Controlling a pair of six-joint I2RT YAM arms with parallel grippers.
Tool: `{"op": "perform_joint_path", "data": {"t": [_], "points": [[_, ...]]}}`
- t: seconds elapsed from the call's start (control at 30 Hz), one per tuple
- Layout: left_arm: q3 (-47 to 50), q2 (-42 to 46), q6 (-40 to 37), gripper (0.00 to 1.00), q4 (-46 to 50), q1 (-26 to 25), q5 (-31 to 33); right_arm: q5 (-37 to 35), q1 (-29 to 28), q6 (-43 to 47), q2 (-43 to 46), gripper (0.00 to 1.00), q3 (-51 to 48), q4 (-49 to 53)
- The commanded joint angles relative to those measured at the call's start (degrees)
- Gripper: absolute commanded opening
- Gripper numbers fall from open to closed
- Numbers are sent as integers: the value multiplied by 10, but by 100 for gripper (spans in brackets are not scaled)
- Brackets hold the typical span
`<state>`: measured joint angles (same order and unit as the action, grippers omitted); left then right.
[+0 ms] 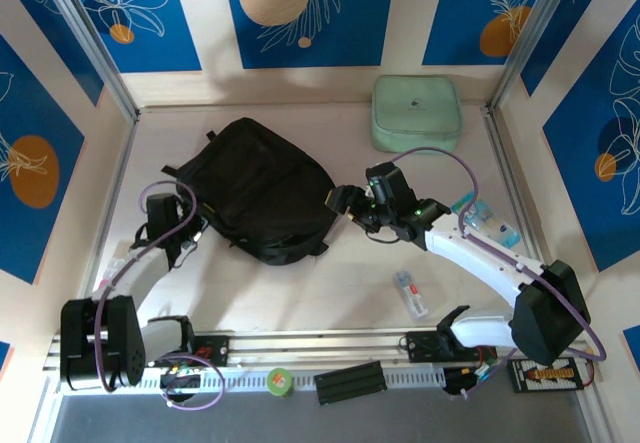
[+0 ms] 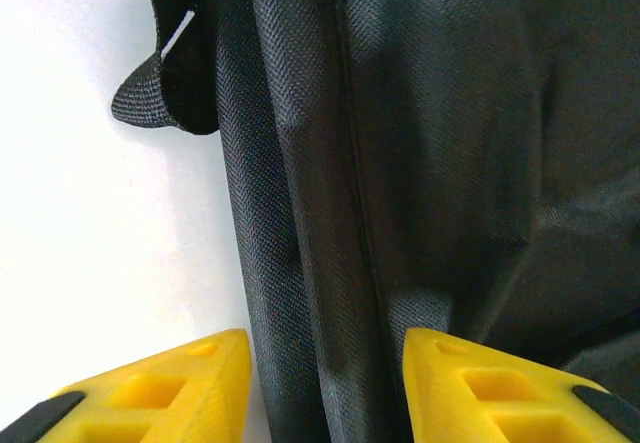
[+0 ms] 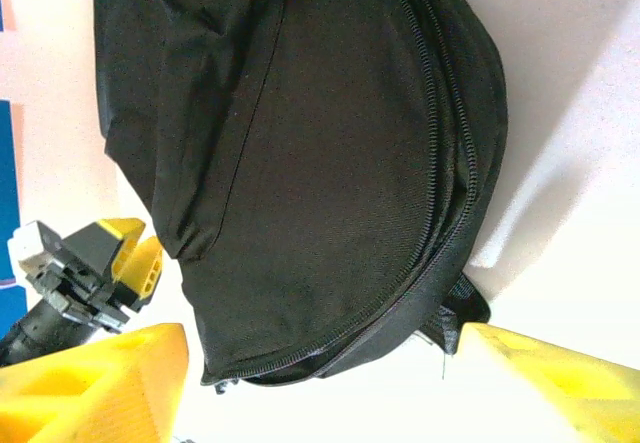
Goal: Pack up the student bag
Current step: Zip the student bag at the top-center of the table.
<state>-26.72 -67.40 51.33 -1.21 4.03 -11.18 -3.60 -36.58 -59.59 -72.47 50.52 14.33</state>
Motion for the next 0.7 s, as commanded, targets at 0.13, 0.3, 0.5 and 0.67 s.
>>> {"op": "perform_joint_path", "data": {"t": [0.13,0.3,0.5,0.67], "points": [[-8,-53,28,37,-67,8,-35,27,-38,47,-29,69,31,-25],[-24,-83,24,12,-79,10,-67,34,-70,80,-63,66,74,-21],[-44,-72,16,0,-70,9,-111,17,-123,126,-118,62,156,23],[-59,-17,16,0,-33,-10,-146,-12,-171,160,-160,62,216,56]]}}
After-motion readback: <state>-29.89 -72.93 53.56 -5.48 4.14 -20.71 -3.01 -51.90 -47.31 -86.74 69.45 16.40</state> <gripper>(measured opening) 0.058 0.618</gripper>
